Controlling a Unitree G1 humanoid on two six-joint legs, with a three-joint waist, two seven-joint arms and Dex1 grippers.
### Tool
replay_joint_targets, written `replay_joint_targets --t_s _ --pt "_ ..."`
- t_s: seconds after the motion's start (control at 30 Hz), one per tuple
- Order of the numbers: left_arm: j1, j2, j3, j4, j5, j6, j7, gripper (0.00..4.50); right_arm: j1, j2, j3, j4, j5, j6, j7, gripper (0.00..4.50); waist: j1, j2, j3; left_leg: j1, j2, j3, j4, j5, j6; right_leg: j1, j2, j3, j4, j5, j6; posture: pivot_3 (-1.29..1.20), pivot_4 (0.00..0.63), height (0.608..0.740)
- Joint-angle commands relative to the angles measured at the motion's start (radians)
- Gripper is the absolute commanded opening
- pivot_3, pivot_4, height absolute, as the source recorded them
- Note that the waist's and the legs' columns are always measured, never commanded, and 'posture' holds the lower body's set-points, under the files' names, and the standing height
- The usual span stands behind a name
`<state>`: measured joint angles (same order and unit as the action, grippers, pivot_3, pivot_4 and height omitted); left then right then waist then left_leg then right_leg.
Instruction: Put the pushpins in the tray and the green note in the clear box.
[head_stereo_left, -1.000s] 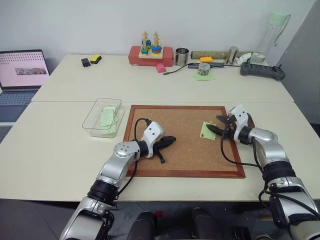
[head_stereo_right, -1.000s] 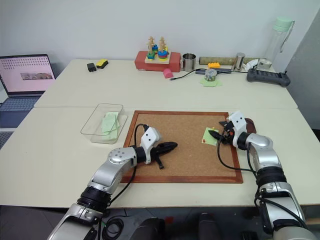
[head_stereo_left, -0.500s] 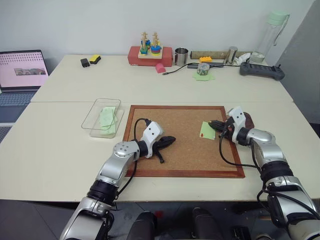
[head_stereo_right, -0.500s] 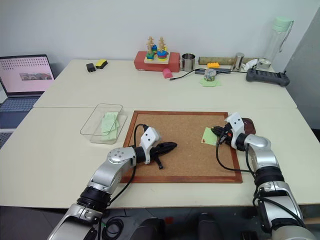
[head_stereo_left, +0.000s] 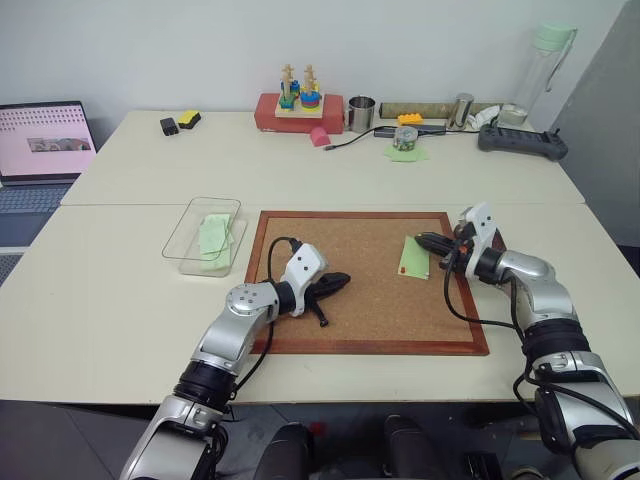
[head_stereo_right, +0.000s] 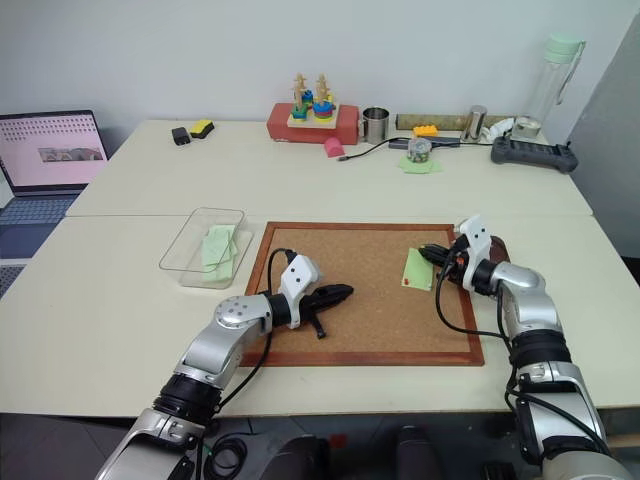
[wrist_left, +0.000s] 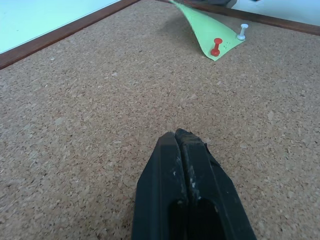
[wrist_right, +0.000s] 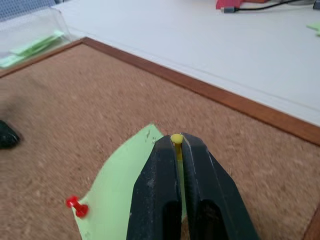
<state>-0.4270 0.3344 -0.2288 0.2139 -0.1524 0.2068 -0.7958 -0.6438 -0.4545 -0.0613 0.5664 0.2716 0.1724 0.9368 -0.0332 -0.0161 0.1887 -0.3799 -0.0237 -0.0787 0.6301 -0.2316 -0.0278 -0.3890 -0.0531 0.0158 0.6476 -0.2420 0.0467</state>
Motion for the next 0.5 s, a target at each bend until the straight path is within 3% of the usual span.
replay_joint_targets --t_s 0.03,0.17,0.5 --pt "0.027 0.000 -0.017 0.037 0.031 0.020 0.006 0.00 0.001 -0.004 -0.042 -0.095 0.053 0.038 -0.004 0.01 0.001 0.000 0.000 0.000 0.000 0.000 0.000 0.000 0.000 0.000 0.000 0.000 0.000 0.000 0.000 0.00 0.150 0.740" --pt "0.029 -0.002 -0.019 0.037 0.035 0.020 0.005 0.00 0.004 -0.023 -0.077 -0.125 0.077 0.082 -0.030 0.01 0.002 0.000 -0.001 0.000 0.000 0.000 0.000 0.000 0.000 0.000 0.000 0.000 0.000 0.000 0.000 0.00 0.150 0.740" --pt "0.032 -0.005 -0.020 0.032 0.038 0.020 0.006 0.00 0.064 -0.188 -0.109 -0.092 -0.005 0.119 -0.134 0.01 0.002 0.000 -0.001 0.000 0.000 0.000 0.000 0.000 0.000 0.000 0.000 0.000 -0.001 0.000 0.000 0.00 0.150 0.740"
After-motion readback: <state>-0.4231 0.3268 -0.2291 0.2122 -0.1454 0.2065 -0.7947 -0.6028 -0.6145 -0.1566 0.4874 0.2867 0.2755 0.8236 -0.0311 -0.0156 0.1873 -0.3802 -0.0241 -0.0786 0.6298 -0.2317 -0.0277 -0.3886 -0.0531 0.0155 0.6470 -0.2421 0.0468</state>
